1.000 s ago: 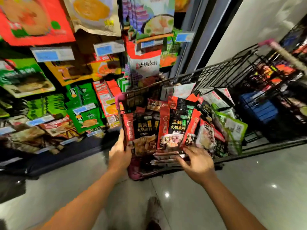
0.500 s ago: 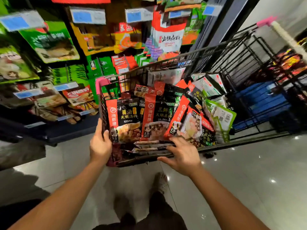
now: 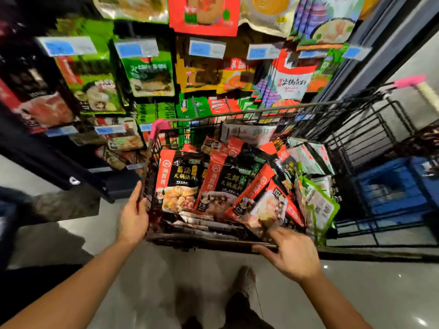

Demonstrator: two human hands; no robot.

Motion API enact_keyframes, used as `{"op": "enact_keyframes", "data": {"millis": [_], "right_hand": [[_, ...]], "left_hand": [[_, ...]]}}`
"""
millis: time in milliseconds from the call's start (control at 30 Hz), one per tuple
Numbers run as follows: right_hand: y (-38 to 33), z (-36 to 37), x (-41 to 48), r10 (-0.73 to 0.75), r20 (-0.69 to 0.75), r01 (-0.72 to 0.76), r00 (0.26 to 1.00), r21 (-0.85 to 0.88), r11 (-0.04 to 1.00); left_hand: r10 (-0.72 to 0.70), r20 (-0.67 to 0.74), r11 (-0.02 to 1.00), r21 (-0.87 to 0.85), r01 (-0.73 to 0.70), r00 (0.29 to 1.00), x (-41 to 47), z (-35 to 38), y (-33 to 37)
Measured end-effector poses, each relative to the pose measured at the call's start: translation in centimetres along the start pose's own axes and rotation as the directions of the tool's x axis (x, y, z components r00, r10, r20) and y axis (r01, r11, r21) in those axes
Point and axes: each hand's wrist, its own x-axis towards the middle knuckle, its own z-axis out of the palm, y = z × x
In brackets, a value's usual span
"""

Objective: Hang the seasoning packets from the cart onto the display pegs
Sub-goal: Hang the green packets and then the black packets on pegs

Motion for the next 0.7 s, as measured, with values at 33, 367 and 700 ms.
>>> {"op": "enact_keyframes", "data": {"millis": [33,367,700], "right_hand": [[0.2,0.1,-0.3,-0.027,-0.018,0.026,0.999,-0.026,0.999],[-2.3,-0.3,0.6,-0.029,-0.070,0.028,0.997,-0.009,1.000],[-2.7,-1.2,1.8,-0.002,-0.042,0.003,0.999,0.028,1.000]], "left_hand": [[0.002,-0.002,1.000,0.014,-0.002,1.000,0.2,-0.5,-0.4],[0.030,-0.014,0.997,-0.069,-0.031,0.999,1.6,-2.9,-1.8],[0.014,0.008,0.999,-0.041,-0.013,1.000,1.8,-3.5,-1.8]]}}
